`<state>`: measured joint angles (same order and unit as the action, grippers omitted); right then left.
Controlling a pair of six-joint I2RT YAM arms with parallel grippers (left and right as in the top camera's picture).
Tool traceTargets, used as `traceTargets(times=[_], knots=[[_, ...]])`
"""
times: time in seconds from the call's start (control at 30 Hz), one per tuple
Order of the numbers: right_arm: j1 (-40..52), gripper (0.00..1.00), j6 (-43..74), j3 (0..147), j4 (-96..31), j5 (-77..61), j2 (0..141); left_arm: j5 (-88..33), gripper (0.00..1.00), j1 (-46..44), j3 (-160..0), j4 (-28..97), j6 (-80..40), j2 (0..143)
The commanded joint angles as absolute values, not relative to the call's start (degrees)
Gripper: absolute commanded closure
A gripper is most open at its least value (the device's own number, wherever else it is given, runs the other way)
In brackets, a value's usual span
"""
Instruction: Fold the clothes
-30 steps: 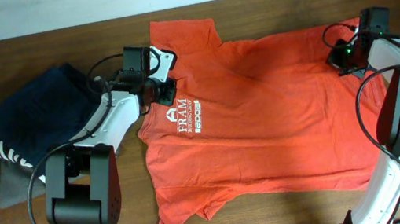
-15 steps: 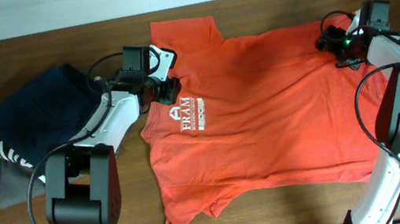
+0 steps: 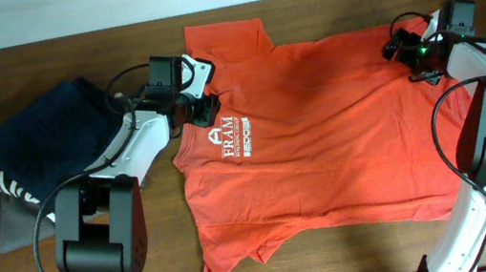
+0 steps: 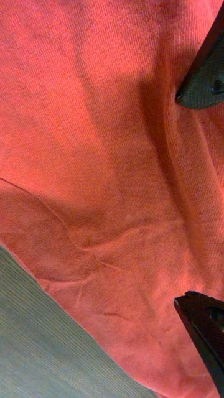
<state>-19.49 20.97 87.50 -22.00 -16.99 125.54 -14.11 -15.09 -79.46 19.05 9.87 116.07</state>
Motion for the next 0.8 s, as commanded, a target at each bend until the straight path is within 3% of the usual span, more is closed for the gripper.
traceTargets(times=[0.0, 0.33, 0.47, 0.53, 0.6, 0.63, 0.67, 0.77], knots=[[-20.7, 0.01, 21.5, 85.0, -23.6, -13.3, 129.6, -14.2, 0.43, -15.2, -80.2, 19.3, 10.1, 117.1], [-20.6, 0.01, 22.1, 85.0, -23.3, -14.0, 129.6, -14.2, 0.42, -15.2, -81.3, 29.6, 9.7, 116.6], [-20.6, 0.01, 22.6, 85.0, -23.8, -17.1, 129.6, -15.8, 0.34, -15.3, -81.5, 28.7, 10.2, 116.7], [-20.6, 0.01, 21.8, 85.1, -25.1, -22.7, 129.5, -15.6, 0.34, -15.3, -81.5, 28.6, 12.5, 116.8], [-21.1, 0.01, 13.5, 85.1, -25.0, -33.6, 129.3, -15.7, 0.34, -15.2, -81.5, 28.5, 12.8, 116.8], [-21.4, 0.11, 9.9, 85.2, -24.6, -40.3, 129.3, -15.6, 0.35, -15.2, -81.5, 28.5, 12.9, 116.8], [-21.7, 0.24, 8.1, 85.5, -24.6, -45.9, 129.1, -15.6, 0.40, -15.2, -81.5, 28.4, 13.7, 116.8], [-22.8, 0.39, 7.9, 85.6, -26.4, -51.1, 127.1, -15.3, 0.82, -15.2, -81.8, 27.5, 14.5, 116.6]])
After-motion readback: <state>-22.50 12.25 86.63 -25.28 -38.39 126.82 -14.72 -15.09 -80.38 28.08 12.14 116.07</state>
